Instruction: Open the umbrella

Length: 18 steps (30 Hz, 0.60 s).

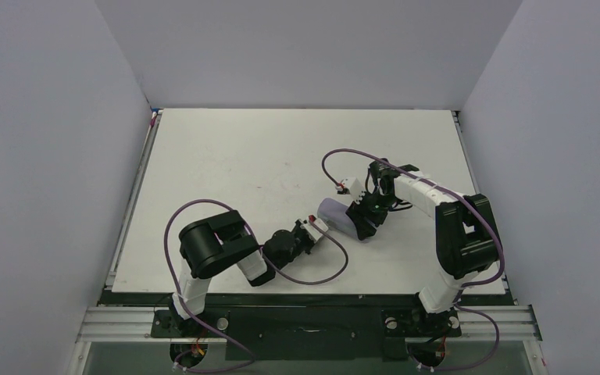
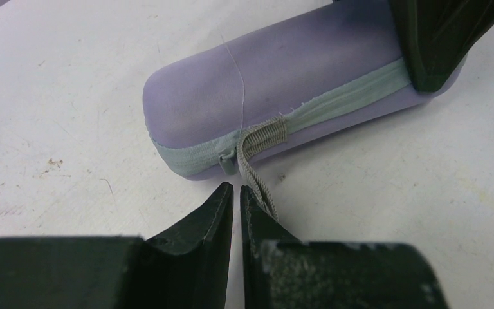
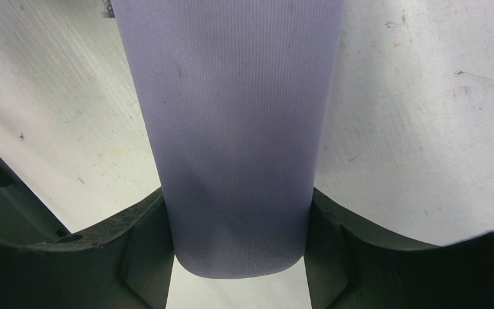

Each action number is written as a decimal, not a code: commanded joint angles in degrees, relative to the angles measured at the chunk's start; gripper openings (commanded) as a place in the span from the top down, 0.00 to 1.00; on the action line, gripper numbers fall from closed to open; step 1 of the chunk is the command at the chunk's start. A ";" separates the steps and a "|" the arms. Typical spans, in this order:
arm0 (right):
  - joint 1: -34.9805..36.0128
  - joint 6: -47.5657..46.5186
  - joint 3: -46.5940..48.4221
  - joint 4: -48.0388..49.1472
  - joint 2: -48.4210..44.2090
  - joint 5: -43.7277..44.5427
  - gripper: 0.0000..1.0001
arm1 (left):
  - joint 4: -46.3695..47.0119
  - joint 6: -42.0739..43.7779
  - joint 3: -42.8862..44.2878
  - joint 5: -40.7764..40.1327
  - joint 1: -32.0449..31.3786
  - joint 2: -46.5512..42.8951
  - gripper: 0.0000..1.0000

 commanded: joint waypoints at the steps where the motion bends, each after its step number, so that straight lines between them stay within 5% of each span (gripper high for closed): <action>1: 0.83 0.47 -1.19 1.76 -0.93 -1.99 0.85 | 3.50 -1.08 2.51 -1.02 -0.06 -1.95 0.93; 18: 2.66 2.01 -3.09 2.54 -2.44 -2.25 0.94 | 2.73 -1.95 7.75 -7.30 -0.43 1.59 0.82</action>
